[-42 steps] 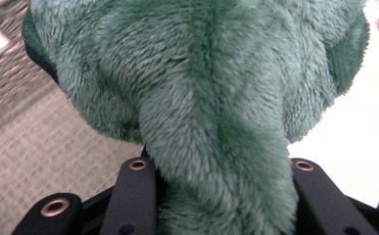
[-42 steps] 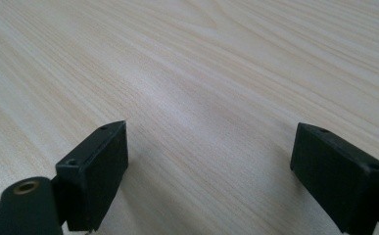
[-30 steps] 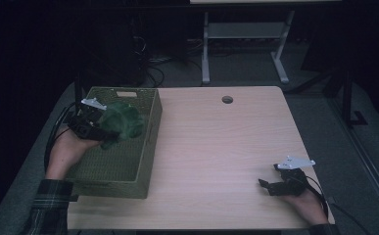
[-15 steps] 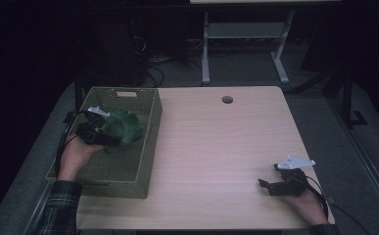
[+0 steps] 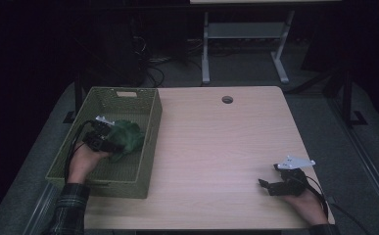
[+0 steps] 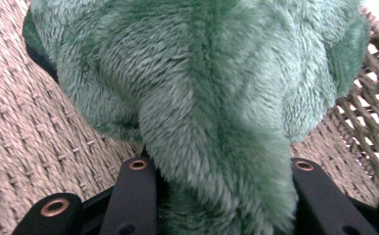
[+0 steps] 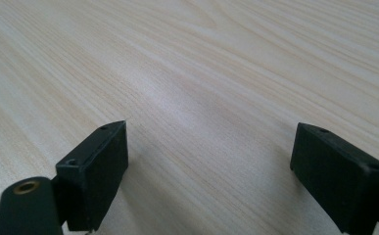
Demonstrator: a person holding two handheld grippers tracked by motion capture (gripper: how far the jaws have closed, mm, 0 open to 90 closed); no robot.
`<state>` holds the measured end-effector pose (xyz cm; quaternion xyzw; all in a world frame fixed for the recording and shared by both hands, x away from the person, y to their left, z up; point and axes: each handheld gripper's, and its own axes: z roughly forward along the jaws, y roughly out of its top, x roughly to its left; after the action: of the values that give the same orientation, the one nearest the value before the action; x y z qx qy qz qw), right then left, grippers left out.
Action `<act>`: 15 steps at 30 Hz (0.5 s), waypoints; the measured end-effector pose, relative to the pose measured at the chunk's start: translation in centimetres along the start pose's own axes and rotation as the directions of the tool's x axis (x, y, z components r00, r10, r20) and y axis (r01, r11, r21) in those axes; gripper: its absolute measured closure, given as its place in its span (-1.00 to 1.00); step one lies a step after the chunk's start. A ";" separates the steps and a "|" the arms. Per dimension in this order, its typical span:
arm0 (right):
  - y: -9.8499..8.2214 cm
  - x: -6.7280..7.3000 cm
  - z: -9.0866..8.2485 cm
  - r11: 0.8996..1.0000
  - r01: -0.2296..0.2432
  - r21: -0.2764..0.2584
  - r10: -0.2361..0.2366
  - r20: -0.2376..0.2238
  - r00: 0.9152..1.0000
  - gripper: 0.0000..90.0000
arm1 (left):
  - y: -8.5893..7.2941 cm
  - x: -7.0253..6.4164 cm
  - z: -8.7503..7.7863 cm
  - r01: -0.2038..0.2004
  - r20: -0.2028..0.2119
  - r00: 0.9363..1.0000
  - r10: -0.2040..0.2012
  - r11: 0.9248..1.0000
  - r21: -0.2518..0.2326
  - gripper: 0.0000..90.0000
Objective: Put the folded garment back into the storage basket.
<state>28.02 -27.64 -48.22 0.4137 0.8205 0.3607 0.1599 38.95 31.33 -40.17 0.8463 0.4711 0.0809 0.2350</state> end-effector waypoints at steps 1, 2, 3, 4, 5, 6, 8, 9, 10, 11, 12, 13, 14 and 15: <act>0.0 0.0 0.0 1.000 -0.001 0.000 0.001 0.000 1.000 -0.69 | 0.0 0.0 0.1 -0.001 -0.003 1.000 0.001 1.000 0.007 0.39; 0.0 0.0 0.0 1.000 0.002 -0.001 -0.002 0.000 1.000 -0.69 | 0.0 0.0 0.1 -0.004 -0.001 1.000 0.004 1.000 0.008 0.39; 0.0 0.0 0.0 1.000 0.000 0.000 0.000 0.000 1.000 -0.69 | 0.0 0.0 0.2 -0.002 0.002 1.000 0.002 1.000 0.010 0.39; 0.0 0.0 0.0 1.000 -0.001 0.000 0.001 0.000 1.000 -0.69 | 0.0 0.0 0.3 -0.002 0.001 1.000 0.002 1.000 0.019 0.39; 0.0 0.0 0.0 1.000 0.000 0.000 0.000 0.000 1.000 -0.69 | 0.0 0.0 0.4 -0.001 -0.004 1.000 0.001 1.000 0.028 0.39; 0.0 0.0 0.0 1.000 0.001 0.000 -0.001 0.000 1.000 -0.69 | -0.1 0.0 0.6 0.000 -0.007 1.000 0.000 0.999 0.042 0.38; 0.0 0.0 0.0 1.000 0.000 0.000 0.000 0.000 1.000 -0.69 | -0.1 0.0 0.9 -0.002 -0.012 1.000 0.002 0.998 0.070 0.36; 0.0 0.0 0.0 1.000 0.003 -0.001 -0.003 0.000 1.000 -0.69 | -0.1 0.0 1.0 -0.007 -0.017 1.000 0.008 0.997 0.080 0.34; 0.0 0.0 0.0 1.000 0.003 -0.001 -0.003 0.000 1.000 -0.69 | -0.1 0.1 1.0 -0.008 -0.020 1.000 0.009 0.996 0.085 0.32; 0.0 0.0 0.0 1.000 0.003 -0.001 -0.003 0.000 1.000 -0.69 | -0.1 0.1 1.1 0.000 -0.023 1.000 0.003 0.996 0.089 0.28; 0.0 0.0 0.0 1.000 0.003 -0.001 -0.003 0.000 1.000 -0.69 | -0.1 0.1 1.1 0.001 -0.030 1.000 0.002 0.996 0.086 0.22; 0.0 0.0 0.0 1.000 0.002 0.000 -0.002 0.000 1.000 -0.69 | -0.2 0.2 1.2 0.005 -0.036 0.999 -0.001 0.996 0.095 0.15; 0.0 0.0 0.0 1.000 0.003 -0.001 -0.003 0.000 1.000 -0.69 | -0.2 0.2 1.2 0.004 -0.044 0.999 0.000 0.995 0.096 0.08; 0.0 0.0 0.0 1.000 0.003 -0.001 -0.003 0.000 1.000 -0.69 | -0.2 0.3 1.3 0.011 -0.049 0.999 -0.006 0.996 0.092 -0.01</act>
<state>28.02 -27.65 -48.23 0.4123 0.8210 0.3608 0.1604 39.42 31.24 -41.38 0.8520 0.4835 0.0787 0.1848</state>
